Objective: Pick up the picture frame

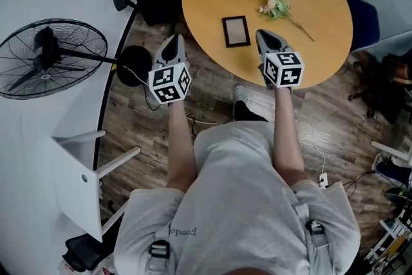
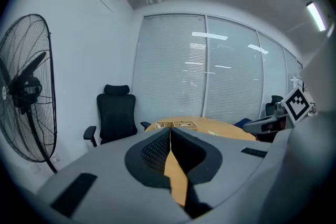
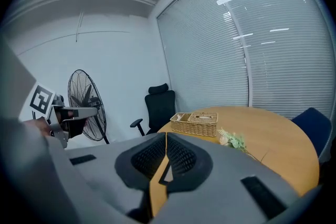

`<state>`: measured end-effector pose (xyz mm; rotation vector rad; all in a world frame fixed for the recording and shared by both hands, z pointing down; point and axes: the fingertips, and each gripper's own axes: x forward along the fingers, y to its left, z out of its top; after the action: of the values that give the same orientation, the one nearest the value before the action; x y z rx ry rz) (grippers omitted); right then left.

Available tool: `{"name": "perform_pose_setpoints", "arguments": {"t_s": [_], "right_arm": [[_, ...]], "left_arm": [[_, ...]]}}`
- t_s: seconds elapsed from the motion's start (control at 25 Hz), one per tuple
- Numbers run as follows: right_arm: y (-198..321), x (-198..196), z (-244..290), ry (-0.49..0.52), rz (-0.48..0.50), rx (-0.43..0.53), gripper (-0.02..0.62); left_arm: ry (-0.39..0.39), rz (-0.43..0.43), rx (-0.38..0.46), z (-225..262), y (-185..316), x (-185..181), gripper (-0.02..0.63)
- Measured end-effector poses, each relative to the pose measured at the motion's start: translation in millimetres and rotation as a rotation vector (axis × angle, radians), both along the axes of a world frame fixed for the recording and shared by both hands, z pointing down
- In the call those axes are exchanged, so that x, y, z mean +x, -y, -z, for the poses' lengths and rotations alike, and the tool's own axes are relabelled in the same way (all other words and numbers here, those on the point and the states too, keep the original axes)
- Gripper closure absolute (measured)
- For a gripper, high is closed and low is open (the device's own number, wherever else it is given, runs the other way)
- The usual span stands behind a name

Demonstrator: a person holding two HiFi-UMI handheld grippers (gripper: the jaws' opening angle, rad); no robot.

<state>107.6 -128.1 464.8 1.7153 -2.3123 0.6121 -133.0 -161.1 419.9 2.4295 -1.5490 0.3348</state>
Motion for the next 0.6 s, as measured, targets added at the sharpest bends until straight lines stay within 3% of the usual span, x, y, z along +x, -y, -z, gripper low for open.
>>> {"name": "perform_pose_setpoints", "arguments": {"t_s": [0.6], "right_arm": [[97, 20, -27, -0.001, 0.123, -0.036, 0.571]], "left_arm": [[0.038, -0.010, -0.038, -27, 76, 77, 0.578]]}}
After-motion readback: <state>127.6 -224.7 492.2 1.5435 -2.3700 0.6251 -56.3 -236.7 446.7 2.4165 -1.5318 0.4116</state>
